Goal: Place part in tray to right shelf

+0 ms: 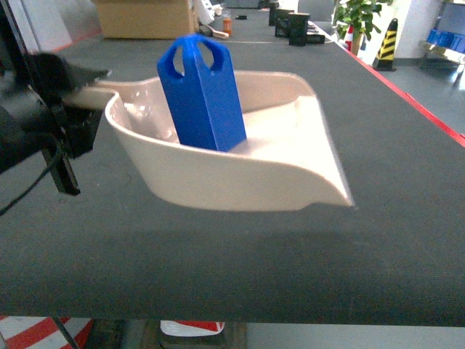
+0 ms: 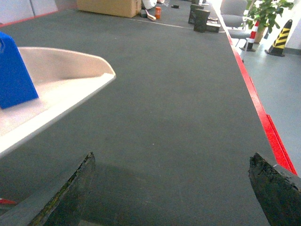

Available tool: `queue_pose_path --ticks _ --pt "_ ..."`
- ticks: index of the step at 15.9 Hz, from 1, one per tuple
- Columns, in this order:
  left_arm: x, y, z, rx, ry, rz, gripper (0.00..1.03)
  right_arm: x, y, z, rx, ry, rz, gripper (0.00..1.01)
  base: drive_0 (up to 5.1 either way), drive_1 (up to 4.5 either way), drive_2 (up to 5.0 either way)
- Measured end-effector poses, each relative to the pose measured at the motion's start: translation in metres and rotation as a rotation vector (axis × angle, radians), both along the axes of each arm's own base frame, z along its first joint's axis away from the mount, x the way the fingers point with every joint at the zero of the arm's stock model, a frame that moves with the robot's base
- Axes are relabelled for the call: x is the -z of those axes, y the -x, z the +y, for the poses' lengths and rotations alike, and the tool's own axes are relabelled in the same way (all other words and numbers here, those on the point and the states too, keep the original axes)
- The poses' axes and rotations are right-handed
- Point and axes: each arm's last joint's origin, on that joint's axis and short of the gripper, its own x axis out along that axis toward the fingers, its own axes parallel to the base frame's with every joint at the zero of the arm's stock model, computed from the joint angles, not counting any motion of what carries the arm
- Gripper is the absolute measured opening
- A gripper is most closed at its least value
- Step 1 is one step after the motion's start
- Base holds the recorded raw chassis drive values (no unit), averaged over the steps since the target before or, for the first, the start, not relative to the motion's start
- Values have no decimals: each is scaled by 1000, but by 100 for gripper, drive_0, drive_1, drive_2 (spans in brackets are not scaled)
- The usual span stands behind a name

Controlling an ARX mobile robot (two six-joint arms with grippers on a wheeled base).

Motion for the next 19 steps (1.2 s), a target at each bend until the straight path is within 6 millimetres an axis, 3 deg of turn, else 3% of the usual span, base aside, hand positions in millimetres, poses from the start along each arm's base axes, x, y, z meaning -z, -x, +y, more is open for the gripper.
queue_pose_path --ticks 1,10,19 --pt "-13 6 -6 43 0 -46 14 0 0 0 0 0 0 98 0 0 0" --pt "-6 10 -8 58 -28 -21 14 0 0 0 0 0 0 98 0 0 0" --pt "-6 10 -7 52 -28 -21 14 0 0 0 0 0 0 98 484 -351 -119"
